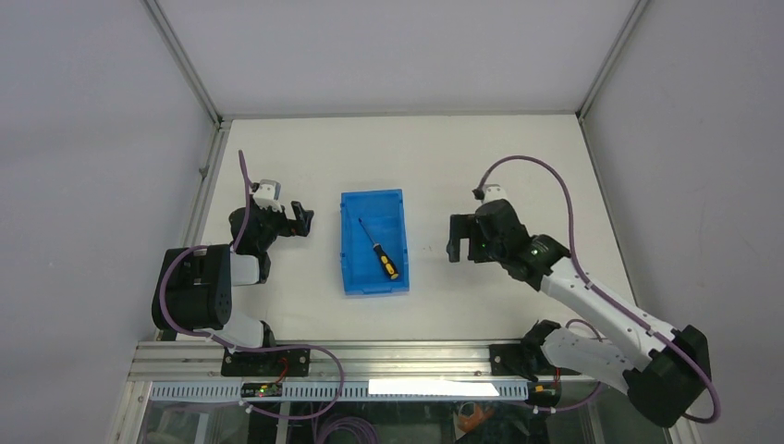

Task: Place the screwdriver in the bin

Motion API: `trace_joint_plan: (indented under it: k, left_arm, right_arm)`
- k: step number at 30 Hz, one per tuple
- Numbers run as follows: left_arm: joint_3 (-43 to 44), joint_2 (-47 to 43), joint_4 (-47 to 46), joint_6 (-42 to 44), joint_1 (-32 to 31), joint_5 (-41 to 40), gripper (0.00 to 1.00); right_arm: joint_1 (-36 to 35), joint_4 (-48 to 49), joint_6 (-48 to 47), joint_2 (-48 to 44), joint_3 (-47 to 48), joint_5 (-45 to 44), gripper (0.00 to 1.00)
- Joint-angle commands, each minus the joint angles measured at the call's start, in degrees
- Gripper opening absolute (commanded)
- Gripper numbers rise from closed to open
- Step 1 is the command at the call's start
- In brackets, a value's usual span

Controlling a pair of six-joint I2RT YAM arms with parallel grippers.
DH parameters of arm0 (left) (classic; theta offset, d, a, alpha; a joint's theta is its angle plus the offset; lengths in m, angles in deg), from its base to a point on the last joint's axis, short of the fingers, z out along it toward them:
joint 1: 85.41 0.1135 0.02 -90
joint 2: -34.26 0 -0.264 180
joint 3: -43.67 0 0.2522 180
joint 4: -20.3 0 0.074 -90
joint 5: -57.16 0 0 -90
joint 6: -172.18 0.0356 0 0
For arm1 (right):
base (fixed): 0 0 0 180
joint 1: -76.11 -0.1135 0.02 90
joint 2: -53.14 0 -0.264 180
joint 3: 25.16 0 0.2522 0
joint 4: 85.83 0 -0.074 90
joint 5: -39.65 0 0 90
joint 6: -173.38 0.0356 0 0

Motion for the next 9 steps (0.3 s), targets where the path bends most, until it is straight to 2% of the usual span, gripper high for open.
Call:
trace_joint_plan:
  k: [1,9]
  left_arm:
    - [0.81,-0.32,-3.15,0.14,-0.47,0.10,0.99]
    - [0.82,-0.33,-3.08,0.14,-0.44,0.14,0.99]
  right_arm:
    - [3.27,7.43,2.52,-7.33,-5.96,-4.22,0.99]
    - [4.04,7.94,3.52,-9.98,-11.43,-9.25,0.99]
